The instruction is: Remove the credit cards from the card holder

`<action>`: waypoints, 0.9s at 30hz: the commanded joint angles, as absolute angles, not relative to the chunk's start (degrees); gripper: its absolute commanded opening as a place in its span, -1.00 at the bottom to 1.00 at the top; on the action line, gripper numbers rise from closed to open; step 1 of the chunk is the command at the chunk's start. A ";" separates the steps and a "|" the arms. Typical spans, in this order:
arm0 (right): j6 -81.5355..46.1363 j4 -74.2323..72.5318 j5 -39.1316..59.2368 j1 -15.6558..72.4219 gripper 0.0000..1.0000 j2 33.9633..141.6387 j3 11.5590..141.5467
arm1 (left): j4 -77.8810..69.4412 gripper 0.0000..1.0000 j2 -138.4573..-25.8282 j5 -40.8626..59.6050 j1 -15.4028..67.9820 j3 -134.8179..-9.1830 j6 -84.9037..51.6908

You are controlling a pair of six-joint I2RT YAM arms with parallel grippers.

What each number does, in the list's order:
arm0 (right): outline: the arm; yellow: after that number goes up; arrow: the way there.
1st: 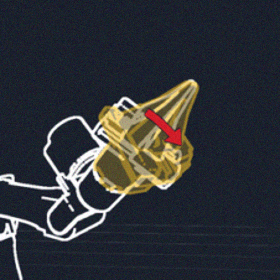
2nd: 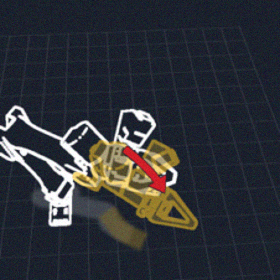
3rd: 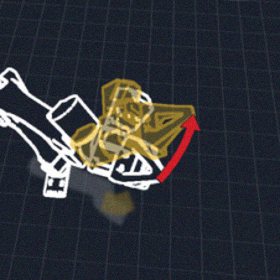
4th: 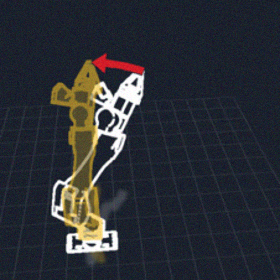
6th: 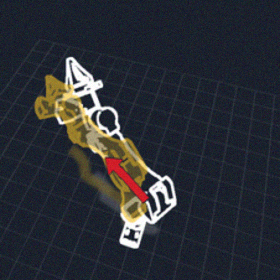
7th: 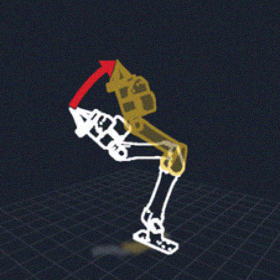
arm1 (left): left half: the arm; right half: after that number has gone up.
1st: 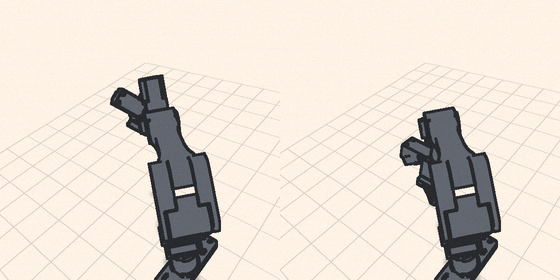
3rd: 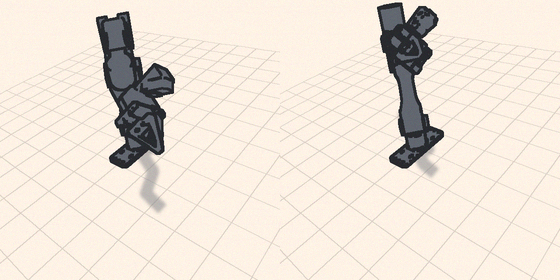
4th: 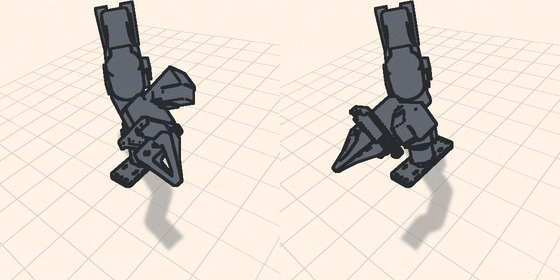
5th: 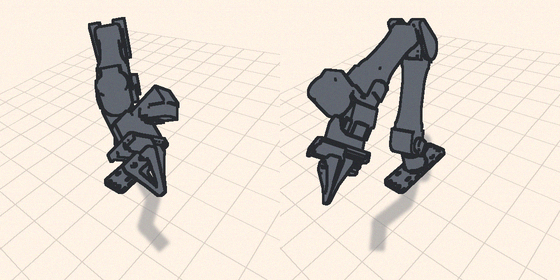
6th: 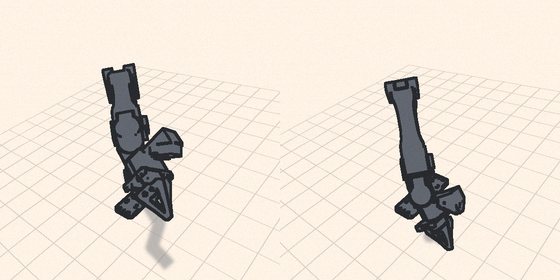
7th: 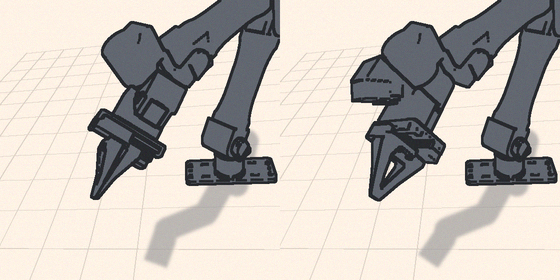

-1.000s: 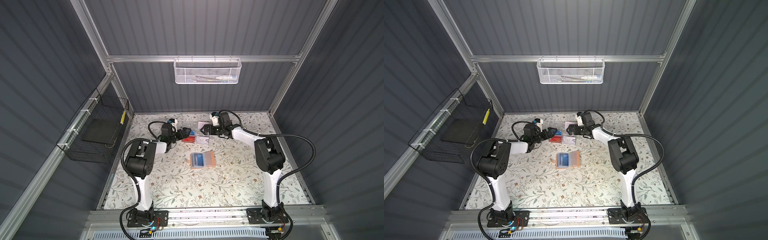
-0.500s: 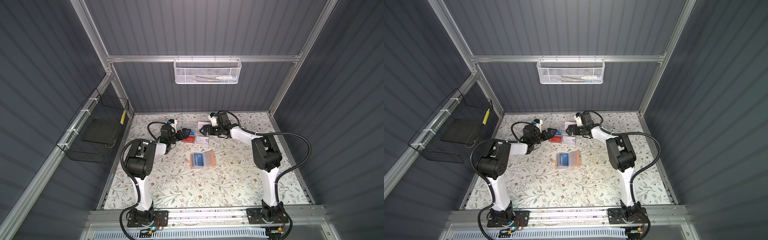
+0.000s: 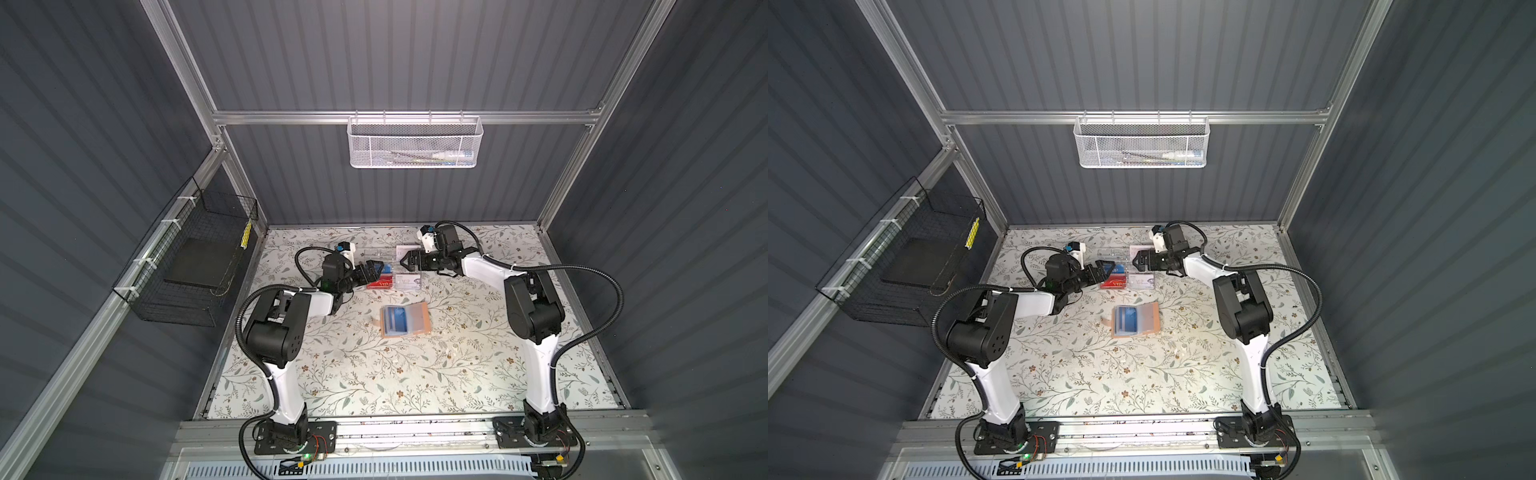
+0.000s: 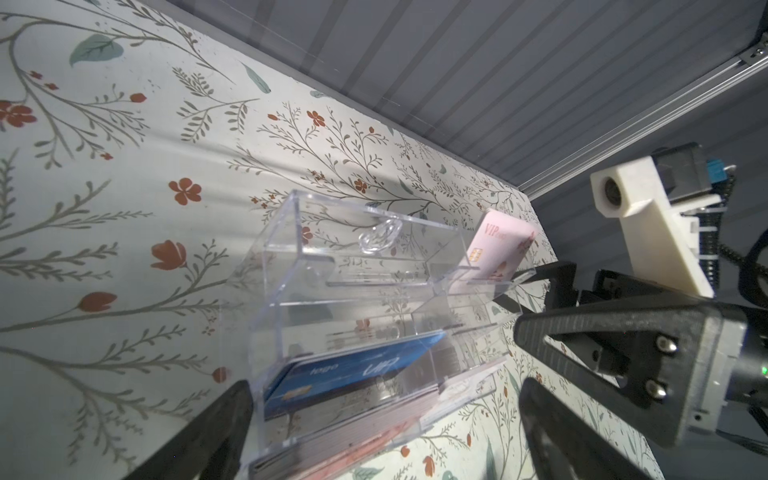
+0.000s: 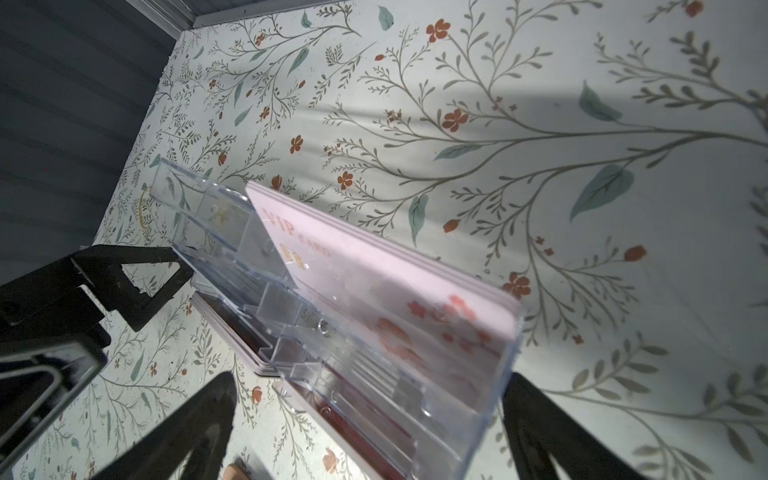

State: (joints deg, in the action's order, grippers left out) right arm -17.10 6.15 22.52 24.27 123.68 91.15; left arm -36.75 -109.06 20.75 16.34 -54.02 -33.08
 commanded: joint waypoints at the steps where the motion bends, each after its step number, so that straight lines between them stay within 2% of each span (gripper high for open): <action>1: -17.31 6.41 22.47 24.55 0.98 120.40 89.28 | -33.46 1.00 -106.00 18.36 16.88 -54.41 -32.33; 12: -20.52 3.86 19.93 24.61 0.98 111.64 80.52 | -20.69 1.00 -94.55 8.22 16.88 -52.58 -28.80; 21: -24.43 2.71 15.08 27.49 0.98 98.88 67.56 | -22.20 1.00 -83.72 14.95 17.90 -43.73 -38.01; 27: -28.87 -0.60 17.78 30.63 0.98 90.60 56.32 | -23.21 1.00 -79.41 16.23 24.53 -40.17 -43.98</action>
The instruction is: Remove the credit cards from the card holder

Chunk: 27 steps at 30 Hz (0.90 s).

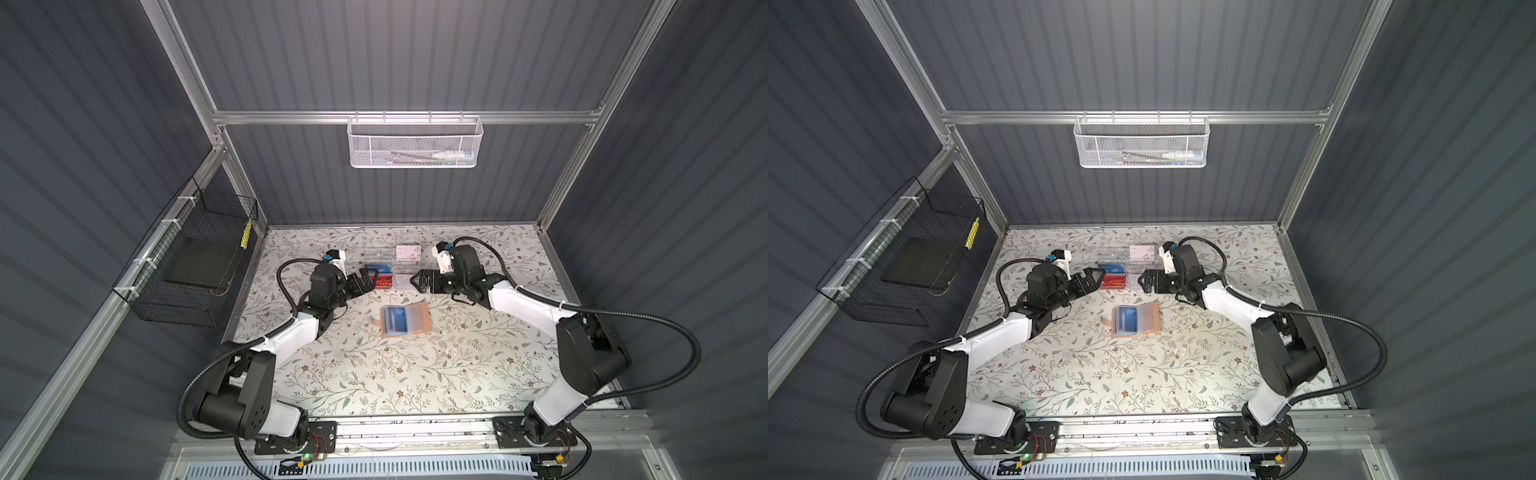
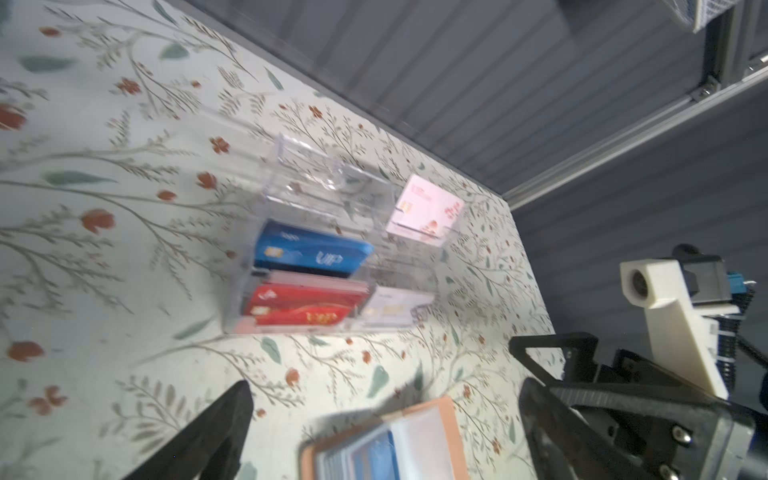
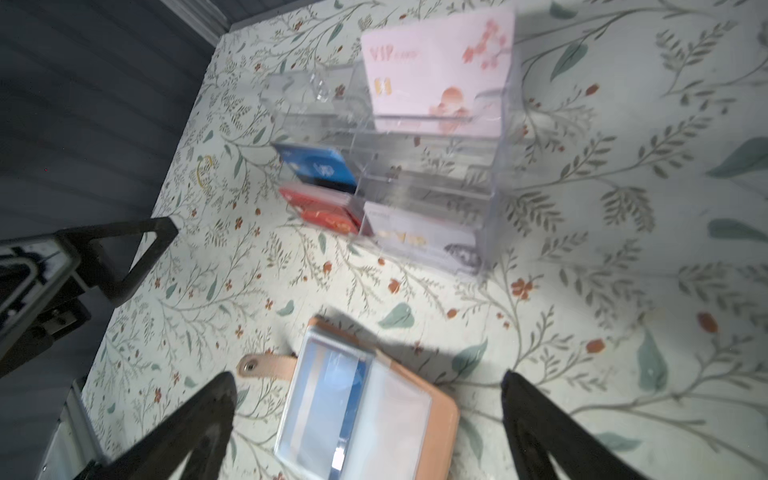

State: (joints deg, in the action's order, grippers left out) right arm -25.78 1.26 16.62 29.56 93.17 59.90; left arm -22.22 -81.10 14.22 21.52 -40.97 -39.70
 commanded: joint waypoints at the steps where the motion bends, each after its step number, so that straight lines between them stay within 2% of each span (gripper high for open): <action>1: -29.61 -1.40 18.42 31.43 0.98 89.63 54.72 | -21.94 1.00 -79.57 15.86 25.91 -40.50 -44.66; 3: -31.10 -2.83 18.36 33.44 0.97 87.65 51.60 | -21.36 1.00 -80.54 16.05 27.79 -40.09 -47.60; 6: -32.83 -5.01 17.58 35.79 0.98 85.69 47.76 | -27.99 1.00 -81.57 17.30 28.26 -36.70 -53.28; 15: -38.59 -20.99 20.92 37.85 0.90 84.85 35.42 | -31.10 1.00 -85.86 17.81 32.58 -37.62 -56.99; 27: -37.44 -24.74 22.54 39.65 0.73 91.83 37.37 | -35.50 1.00 -93.38 16.65 32.78 -35.49 -57.89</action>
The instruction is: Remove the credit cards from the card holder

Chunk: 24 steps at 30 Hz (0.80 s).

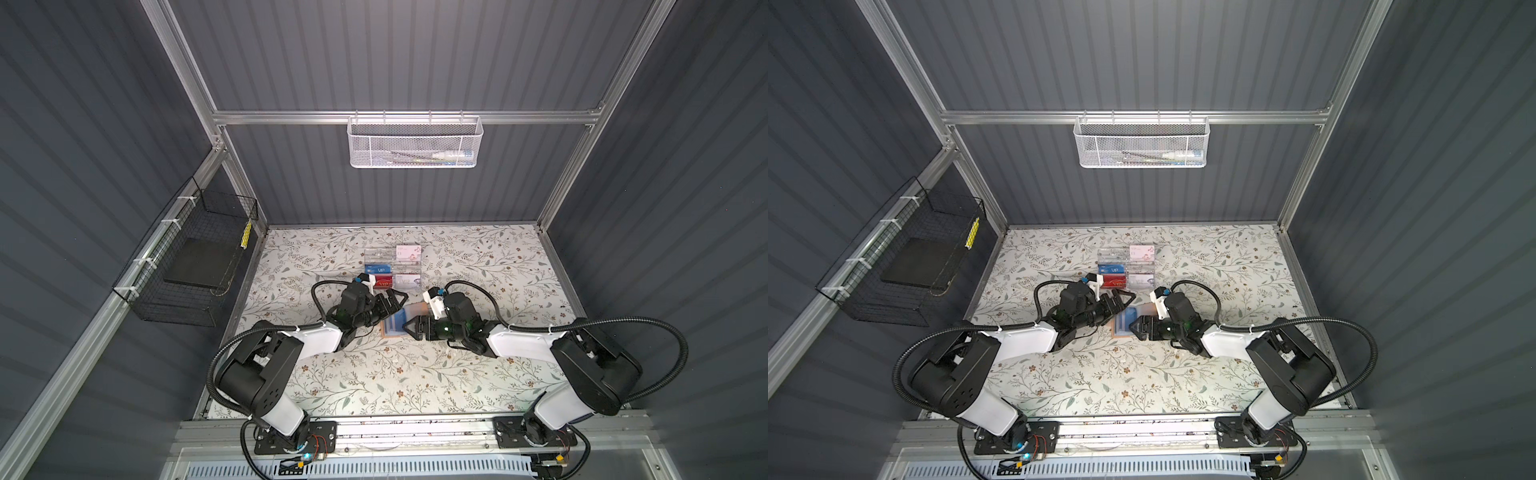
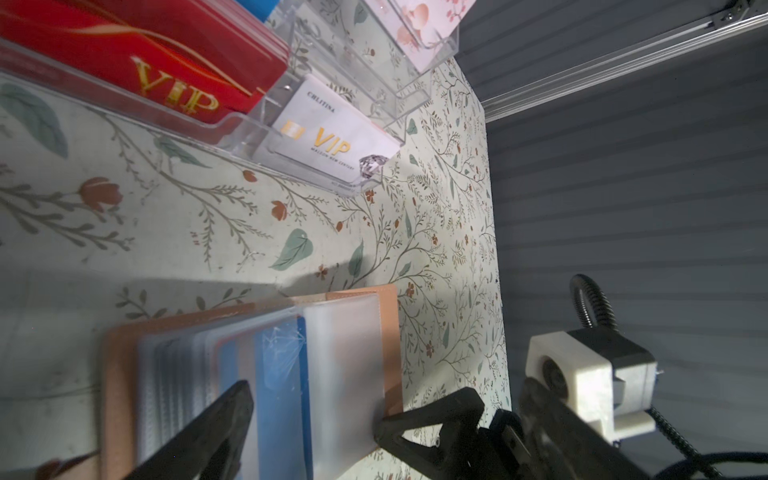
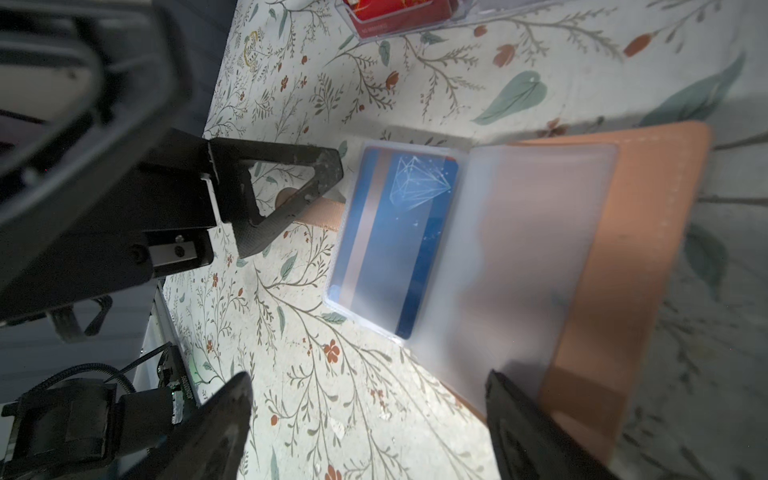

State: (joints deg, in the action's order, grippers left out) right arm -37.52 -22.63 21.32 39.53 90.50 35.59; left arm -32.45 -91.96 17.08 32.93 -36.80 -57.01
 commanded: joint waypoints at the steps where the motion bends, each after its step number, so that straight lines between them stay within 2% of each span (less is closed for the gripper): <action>1: -37.45 -25.15 22.75 39.78 0.72 92.38 37.47 | -35.95 1.00 -93.87 16.45 32.78 -35.51 -57.83; 17: -40.31 -35.69 25.43 39.50 0.52 100.19 36.54 | -39.29 1.00 -97.95 17.66 31.48 -32.58 -57.89; 24: -41.78 -40.06 26.45 39.04 0.36 102.37 35.52 | -41.88 1.00 -98.44 18.37 30.58 -30.16 -58.35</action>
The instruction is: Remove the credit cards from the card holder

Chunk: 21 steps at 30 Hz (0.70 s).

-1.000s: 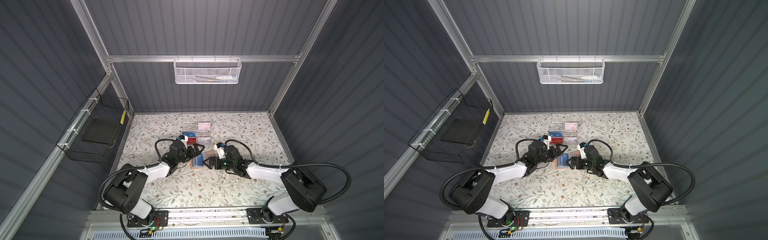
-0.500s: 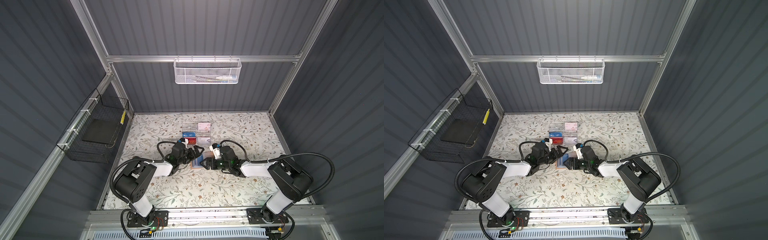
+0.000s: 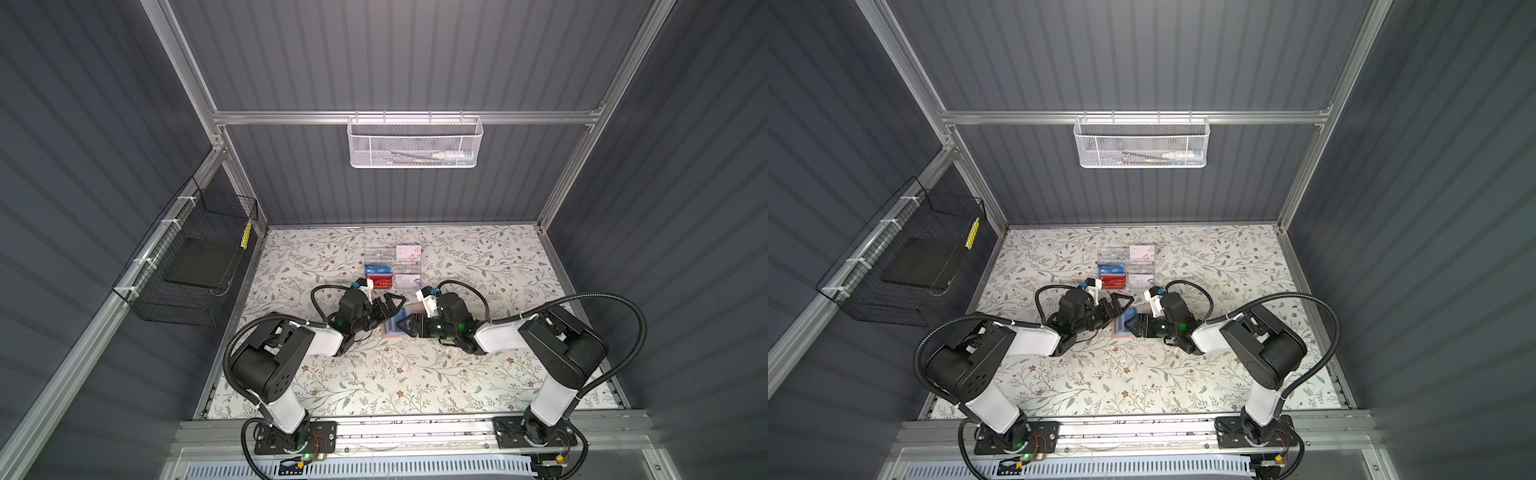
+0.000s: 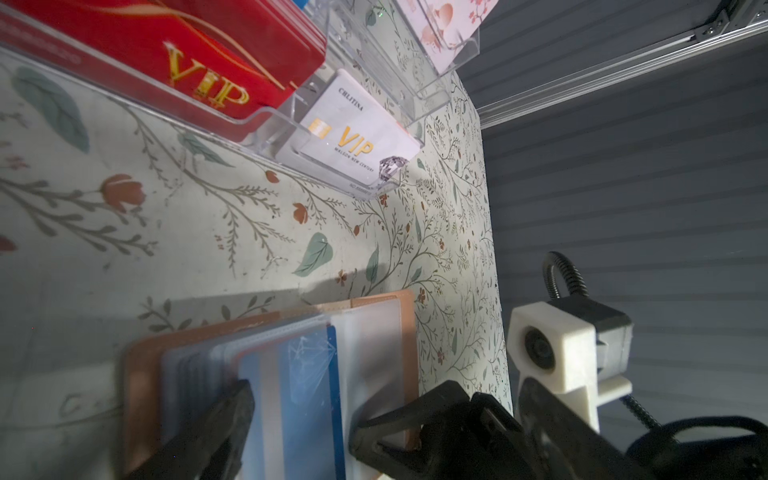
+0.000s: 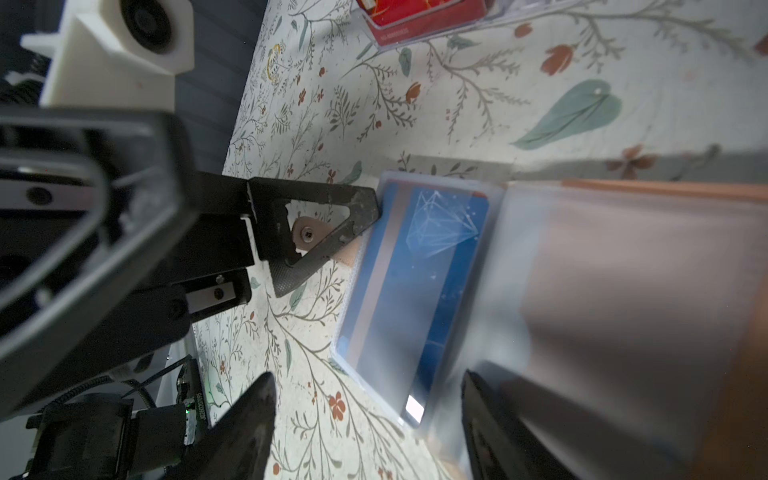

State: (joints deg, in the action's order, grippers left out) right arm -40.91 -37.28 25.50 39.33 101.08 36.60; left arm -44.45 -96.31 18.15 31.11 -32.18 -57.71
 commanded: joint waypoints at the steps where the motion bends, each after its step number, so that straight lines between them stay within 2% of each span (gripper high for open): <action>1: -42.04 -40.56 26.62 39.02 0.33 102.61 35.48 | -42.01 1.00 -98.44 18.44 30.59 -29.96 -58.38; 21: -47.82 -52.99 30.03 37.03 0.02 108.16 33.74 | -45.96 1.00 -100.37 18.44 30.59 -27.40 -58.81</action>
